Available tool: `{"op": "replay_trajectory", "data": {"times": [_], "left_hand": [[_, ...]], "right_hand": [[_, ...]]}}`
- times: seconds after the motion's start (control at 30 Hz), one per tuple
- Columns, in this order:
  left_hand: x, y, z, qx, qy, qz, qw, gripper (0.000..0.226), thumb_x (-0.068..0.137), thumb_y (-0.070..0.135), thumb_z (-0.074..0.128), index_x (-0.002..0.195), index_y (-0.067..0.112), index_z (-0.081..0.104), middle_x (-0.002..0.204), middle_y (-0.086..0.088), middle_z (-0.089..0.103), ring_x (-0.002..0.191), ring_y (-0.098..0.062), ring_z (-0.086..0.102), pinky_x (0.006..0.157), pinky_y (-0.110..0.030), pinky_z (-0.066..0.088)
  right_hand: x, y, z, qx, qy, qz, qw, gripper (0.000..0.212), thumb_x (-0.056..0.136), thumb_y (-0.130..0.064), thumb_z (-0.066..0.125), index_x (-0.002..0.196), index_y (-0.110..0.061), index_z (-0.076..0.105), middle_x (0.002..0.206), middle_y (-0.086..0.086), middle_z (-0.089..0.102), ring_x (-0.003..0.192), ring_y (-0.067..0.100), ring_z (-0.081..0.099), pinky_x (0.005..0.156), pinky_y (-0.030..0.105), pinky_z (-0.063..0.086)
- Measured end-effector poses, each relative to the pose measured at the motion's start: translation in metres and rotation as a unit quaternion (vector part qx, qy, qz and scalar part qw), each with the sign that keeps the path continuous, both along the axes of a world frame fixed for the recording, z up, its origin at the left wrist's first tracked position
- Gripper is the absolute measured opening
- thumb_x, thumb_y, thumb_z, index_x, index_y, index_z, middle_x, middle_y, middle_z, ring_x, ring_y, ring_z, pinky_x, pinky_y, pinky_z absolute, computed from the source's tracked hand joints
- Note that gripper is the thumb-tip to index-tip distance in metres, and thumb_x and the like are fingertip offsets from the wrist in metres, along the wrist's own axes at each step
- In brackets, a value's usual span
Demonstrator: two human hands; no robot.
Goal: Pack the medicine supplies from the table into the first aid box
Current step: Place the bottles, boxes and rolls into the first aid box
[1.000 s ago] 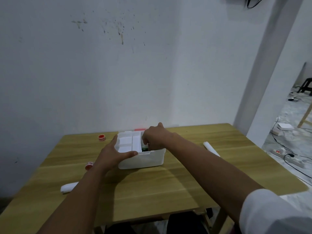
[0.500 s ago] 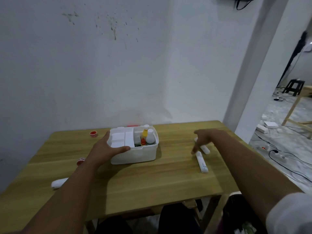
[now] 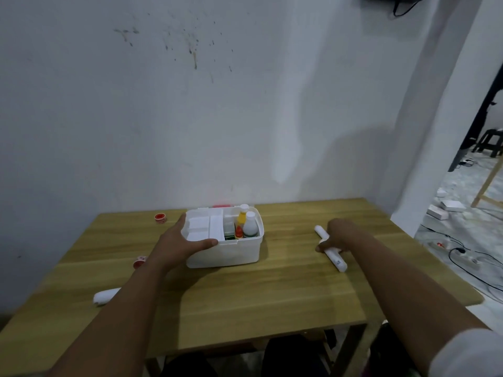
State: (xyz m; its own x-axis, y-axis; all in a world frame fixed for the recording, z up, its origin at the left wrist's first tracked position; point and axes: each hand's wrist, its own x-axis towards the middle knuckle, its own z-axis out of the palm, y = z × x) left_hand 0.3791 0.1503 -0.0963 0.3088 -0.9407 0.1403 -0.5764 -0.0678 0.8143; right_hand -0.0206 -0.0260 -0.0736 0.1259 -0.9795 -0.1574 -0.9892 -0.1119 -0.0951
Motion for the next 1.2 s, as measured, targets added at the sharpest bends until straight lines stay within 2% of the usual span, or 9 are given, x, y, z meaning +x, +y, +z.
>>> {"op": "replay_trajectory", "data": {"times": [0.2,0.3,0.4,0.53,0.73,0.9,1.0,1.13,1.2], "left_hand": [[0.001,-0.001,0.000,-0.008,0.004,0.000,1.000,0.109,0.058,0.069,0.088,0.152,0.036,0.043,0.144,0.006,0.059,0.125,-0.021,0.056,0.080,-0.029,0.050],[0.000,-0.002,0.000,-0.008,0.004,0.000,1.000,0.111,0.056,0.070,0.088,0.151,0.036,0.044,0.144,0.007,0.059,0.125,-0.020,0.056,0.080,-0.027,0.051],[-0.001,-0.002,-0.001,-0.013,0.004,0.003,1.000,0.105,0.060,0.063,0.090,0.151,0.035,0.045,0.142,0.008,0.059,0.121,-0.018,0.056,0.073,-0.020,0.046],[-0.001,-0.002,-0.002,-0.010,0.004,0.005,1.000,0.109,0.058,0.068,0.089,0.151,0.035,0.044,0.142,0.008,0.059,0.121,-0.018,0.055,0.076,-0.024,0.048],[0.000,-0.002,-0.002,-0.008,0.010,0.001,1.000,0.108,0.058,0.067,0.089,0.151,0.035,0.044,0.143,0.006,0.059,0.120,-0.019,0.054,0.074,-0.024,0.048],[0.002,-0.002,-0.002,0.005,-0.001,0.003,1.000,0.127,0.046,0.082,0.082,0.155,0.033,0.040,0.147,0.004,0.056,0.127,-0.024,0.054,0.079,-0.031,0.050],[0.002,-0.003,-0.002,0.006,-0.004,0.000,1.000,0.126,0.044,0.084,0.082,0.154,0.036,0.041,0.146,0.005,0.057,0.127,-0.024,0.055,0.082,-0.034,0.052],[0.002,-0.004,-0.002,0.008,-0.006,-0.002,1.000,0.124,0.045,0.082,0.082,0.153,0.036,0.041,0.147,0.003,0.056,0.128,-0.026,0.054,0.087,-0.038,0.054],[0.002,-0.004,-0.002,0.007,-0.003,-0.005,1.000,0.124,0.044,0.083,0.082,0.152,0.036,0.042,0.146,0.003,0.057,0.128,-0.026,0.054,0.087,-0.039,0.055]], "right_hand": [[0.003,-0.004,-0.012,-0.036,-0.016,-0.026,0.999,0.078,0.059,-0.080,0.073,0.100,-0.017,0.056,0.090,-0.002,0.066,0.081,0.016,0.062,0.065,0.032,0.048],[0.006,-0.009,-0.004,0.017,-0.020,-0.021,0.999,0.083,0.060,-0.070,0.082,0.111,-0.009,0.061,0.106,0.004,0.069,0.094,0.022,0.066,0.074,0.032,0.053],[0.010,-0.019,0.002,0.073,0.004,-0.019,0.997,0.079,0.058,-0.057,0.087,0.112,-0.005,0.065,0.101,0.004,0.068,0.093,0.025,0.068,0.078,0.037,0.059],[0.020,-0.011,0.001,0.055,0.032,-0.021,0.998,0.059,0.062,-0.056,0.086,0.088,-0.011,0.057,0.081,0.000,0.061,0.086,0.023,0.065,0.075,0.033,0.055],[0.048,0.000,0.005,0.026,-0.001,0.010,1.000,0.052,0.066,-0.051,0.085,0.078,-0.011,0.054,0.073,0.000,0.056,0.078,0.023,0.061,0.063,0.029,0.047],[0.078,0.010,0.037,-0.008,-0.164,0.073,0.984,0.044,0.070,-0.048,0.087,0.079,-0.008,0.072,0.070,0.003,0.069,0.066,0.021,0.068,0.053,0.025,0.049],[0.100,0.027,0.065,-0.056,-0.320,0.092,0.941,0.039,0.070,-0.042,0.090,0.076,-0.012,0.067,0.069,0.000,0.063,0.066,0.019,0.063,0.056,0.029,0.051],[0.127,0.048,0.078,-0.065,-0.492,0.114,0.860,0.073,0.075,-0.035,0.088,0.140,-0.021,0.056,0.101,0.004,0.071,0.094,0.020,0.071,0.072,0.041,0.064],[0.136,0.056,0.074,-0.088,-0.507,0.125,0.848,0.079,0.079,-0.033,0.084,0.148,-0.029,0.047,0.104,0.003,0.070,0.097,0.018,0.070,0.078,0.040,0.063]]}}
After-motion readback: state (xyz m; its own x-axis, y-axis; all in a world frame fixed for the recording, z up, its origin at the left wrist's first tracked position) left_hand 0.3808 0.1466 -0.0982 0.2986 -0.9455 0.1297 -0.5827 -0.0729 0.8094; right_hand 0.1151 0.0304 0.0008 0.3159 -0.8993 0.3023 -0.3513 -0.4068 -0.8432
